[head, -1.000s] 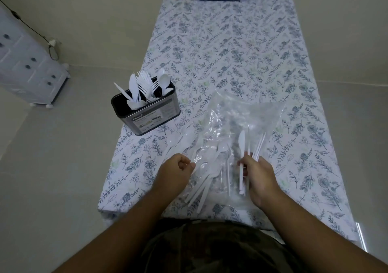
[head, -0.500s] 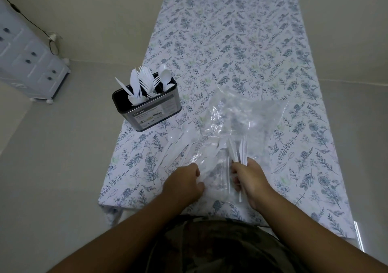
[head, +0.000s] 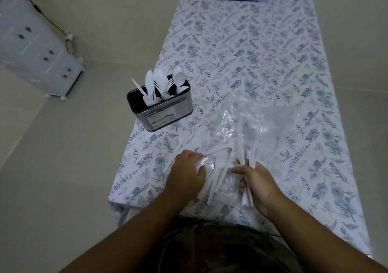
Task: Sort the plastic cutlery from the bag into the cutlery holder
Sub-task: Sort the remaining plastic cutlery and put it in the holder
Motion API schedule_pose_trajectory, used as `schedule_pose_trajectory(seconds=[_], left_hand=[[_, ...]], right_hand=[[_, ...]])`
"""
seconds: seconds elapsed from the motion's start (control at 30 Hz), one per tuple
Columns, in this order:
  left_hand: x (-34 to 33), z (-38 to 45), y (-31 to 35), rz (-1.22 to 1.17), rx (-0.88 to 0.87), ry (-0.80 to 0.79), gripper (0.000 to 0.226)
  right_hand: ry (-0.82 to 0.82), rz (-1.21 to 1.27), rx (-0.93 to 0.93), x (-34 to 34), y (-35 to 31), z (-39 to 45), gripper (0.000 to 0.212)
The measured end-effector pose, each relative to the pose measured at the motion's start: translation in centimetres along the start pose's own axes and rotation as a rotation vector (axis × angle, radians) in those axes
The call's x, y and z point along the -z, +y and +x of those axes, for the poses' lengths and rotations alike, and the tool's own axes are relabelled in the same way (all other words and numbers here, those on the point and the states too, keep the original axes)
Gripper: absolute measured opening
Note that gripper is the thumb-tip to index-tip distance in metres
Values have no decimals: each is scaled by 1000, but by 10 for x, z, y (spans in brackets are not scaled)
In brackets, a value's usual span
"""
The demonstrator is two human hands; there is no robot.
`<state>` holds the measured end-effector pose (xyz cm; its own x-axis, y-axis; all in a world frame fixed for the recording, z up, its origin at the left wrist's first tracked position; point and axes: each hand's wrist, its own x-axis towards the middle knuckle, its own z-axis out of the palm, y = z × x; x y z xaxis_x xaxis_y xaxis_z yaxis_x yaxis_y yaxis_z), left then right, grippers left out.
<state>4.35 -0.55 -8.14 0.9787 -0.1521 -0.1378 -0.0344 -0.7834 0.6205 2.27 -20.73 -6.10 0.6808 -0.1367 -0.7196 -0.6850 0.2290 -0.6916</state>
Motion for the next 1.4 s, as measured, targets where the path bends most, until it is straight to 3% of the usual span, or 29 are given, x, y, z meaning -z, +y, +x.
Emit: schedule_pose_trajectory(seconds=[0.07,0.17,0.3,0.4,0.6,0.73,0.93,1.1,1.27,1.4], left_hand=[[4,8,-9,117,102,-4,59],[3,11,-17,279,199,-177,79],[-4,-8,-9,310,94,-298,80],[-7,-17,-2,309,16,-356,78],[0,-12,-13,210,15,-233,62],[2,-12,-15,167,136,-156,68],[3,-11,-15,236,115,-169,71],[2,-12,-7,197,-94,-114,51],[-7,-14,-1,242,-352,-225,47],[-9,-16,-1,265,-217,-173,57]], right_hand=[[-14,-9,-7,0,0,0,33],[-37,27,-26,-1,0,-1,31],[-54,86,-51,-3,-4,-1,15],[-51,130,-47,-3,-6,1,21],[-85,181,-74,-4,-7,4,19],[-95,189,-97,-5,-4,6,21],[-44,174,-98,-4,-2,7,19],[2,181,-91,-7,0,8,15],[1,171,-85,-9,1,7,20],[21,100,-52,-5,0,6,17]])
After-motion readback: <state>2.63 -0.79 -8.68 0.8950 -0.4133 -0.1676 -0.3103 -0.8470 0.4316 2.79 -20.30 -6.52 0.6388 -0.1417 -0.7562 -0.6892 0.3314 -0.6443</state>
